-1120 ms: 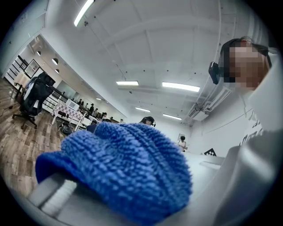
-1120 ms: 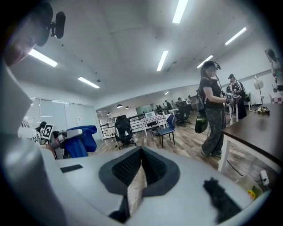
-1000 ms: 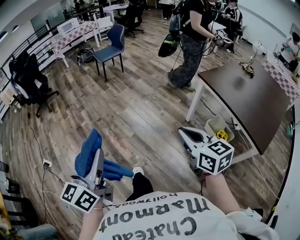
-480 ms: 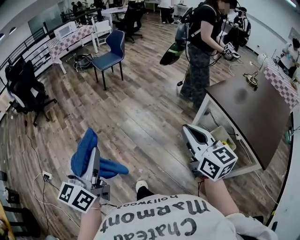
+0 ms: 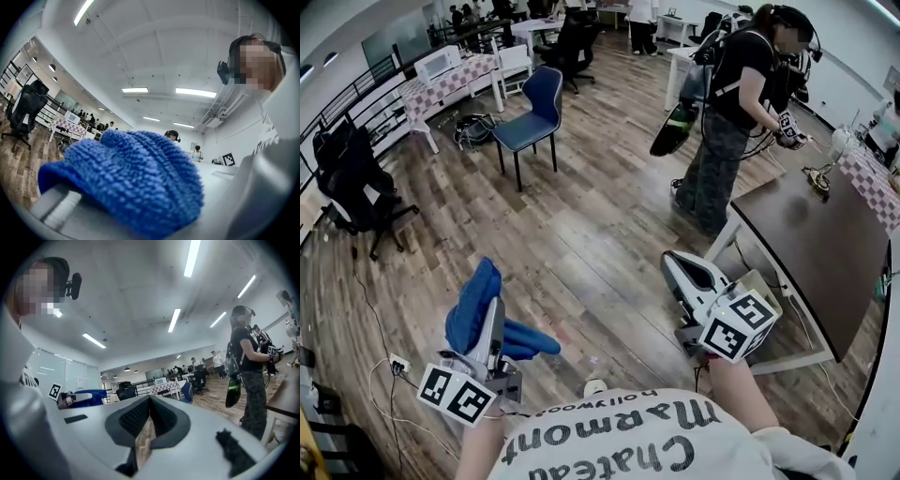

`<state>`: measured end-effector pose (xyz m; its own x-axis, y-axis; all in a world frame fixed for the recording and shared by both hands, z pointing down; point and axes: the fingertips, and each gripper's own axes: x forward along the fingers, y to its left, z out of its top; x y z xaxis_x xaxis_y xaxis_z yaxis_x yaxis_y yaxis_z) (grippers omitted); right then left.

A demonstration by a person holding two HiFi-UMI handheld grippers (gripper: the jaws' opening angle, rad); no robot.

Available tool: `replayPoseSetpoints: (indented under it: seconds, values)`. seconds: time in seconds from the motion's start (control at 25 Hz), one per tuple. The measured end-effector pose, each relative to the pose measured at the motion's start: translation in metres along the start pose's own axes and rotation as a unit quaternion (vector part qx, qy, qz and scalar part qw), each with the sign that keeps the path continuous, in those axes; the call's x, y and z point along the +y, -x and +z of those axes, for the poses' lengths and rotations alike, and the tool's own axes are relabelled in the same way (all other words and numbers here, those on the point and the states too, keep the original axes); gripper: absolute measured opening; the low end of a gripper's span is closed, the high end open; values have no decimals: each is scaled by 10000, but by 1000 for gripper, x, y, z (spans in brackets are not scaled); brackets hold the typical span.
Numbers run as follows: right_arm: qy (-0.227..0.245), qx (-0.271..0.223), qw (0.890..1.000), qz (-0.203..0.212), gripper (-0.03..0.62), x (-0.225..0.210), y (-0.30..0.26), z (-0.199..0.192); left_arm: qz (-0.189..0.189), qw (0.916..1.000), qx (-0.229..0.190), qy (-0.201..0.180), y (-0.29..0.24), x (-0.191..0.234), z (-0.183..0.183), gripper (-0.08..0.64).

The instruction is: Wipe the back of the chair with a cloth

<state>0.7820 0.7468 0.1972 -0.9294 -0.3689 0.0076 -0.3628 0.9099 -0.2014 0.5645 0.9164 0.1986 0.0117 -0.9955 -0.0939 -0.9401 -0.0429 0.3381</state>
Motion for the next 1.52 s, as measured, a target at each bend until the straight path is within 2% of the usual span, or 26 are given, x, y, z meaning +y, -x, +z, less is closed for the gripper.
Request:
replayPoseSetpoints:
  seconds: [0.32, 0.52, 0.88, 1.04, 1.16, 1.28, 1.4, 1.52]
  values:
    - [310, 142, 9994, 88, 12, -2, -54, -2, -92, 9999, -75, -55, -30, 39, 14, 26]
    - [324, 217, 9992, 118, 12, -8, -61, -4, -34, 9998, -181, 118, -41, 50, 17, 26]
    - [213, 197, 9996, -57, 12, -16, -78, -9, 1, 9999, 8, 154, -45, 64, 11, 28]
    - [234, 310, 9980, -492, 12, -32, -75, -10, -20, 9999, -87, 89, -50, 65, 16, 26]
    - [-63, 320, 9964, -779, 12, -46, -72, -13, -125, 9998, -133, 6, -51, 65, 20, 26]
    - [-197, 242, 9965, -779, 12, -46, -73, -11, -250, 9996, -115, 18, -50, 66, 21, 26]
    - [-73, 193, 9972, -714, 12, -39, -81, -13, -402, 9991, -107, -10, -48, 67, 20, 26]
    - [10, 232, 9978, -615, 12, -34, -92, -16, -400, 9991, -102, -20, -50, 71, 21, 26]
